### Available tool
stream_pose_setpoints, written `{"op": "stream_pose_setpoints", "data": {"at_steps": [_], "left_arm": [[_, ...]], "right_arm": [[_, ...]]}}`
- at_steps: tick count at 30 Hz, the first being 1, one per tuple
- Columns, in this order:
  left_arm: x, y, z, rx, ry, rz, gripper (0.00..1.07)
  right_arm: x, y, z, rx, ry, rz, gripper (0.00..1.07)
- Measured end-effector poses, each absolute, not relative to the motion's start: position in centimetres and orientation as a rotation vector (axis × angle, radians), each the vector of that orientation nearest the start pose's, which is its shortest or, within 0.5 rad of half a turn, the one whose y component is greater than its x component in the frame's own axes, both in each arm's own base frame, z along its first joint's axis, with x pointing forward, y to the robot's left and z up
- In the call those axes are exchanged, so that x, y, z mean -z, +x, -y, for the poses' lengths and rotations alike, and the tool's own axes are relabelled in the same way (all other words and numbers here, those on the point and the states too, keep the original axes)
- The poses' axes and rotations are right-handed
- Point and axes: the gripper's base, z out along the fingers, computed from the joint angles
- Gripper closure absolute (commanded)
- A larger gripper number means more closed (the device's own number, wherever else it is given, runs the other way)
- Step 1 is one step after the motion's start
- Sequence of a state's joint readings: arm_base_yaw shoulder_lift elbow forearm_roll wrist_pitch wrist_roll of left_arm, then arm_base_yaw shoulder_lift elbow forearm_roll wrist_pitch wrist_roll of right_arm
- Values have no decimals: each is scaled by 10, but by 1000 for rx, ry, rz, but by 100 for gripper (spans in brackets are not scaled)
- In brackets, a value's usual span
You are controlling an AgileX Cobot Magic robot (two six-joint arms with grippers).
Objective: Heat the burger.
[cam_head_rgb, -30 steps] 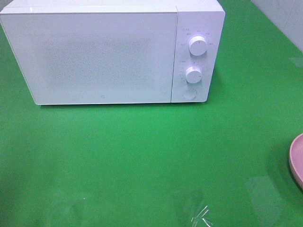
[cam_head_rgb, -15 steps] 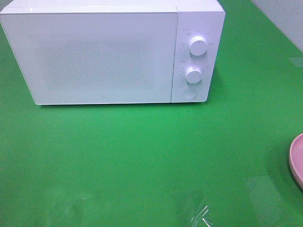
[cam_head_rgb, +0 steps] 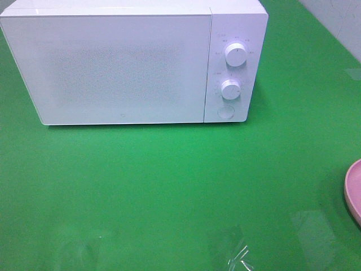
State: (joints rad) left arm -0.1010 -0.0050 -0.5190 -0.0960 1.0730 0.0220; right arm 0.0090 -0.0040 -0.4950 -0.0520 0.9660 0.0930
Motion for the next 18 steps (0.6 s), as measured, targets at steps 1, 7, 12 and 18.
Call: {"op": "stream_pose_setpoints", "data": {"at_steps": [1,7,12,18], "left_arm": [[-282,-9,7,164,131,-2029,4],[-282,-9,7,164,131,-2029,4],[-282,-9,7,166,132,-2029,4],[-282,-9,7,166,132,-2029,4]], "right_arm": [[-284,-1,4,-6,81,-1948,31],[-284,-1,4,-6,81,-1948,31],[-284,-1,4,-6,81,-1948,31],[-284,-1,4,-6,81,-1948,31]]}}
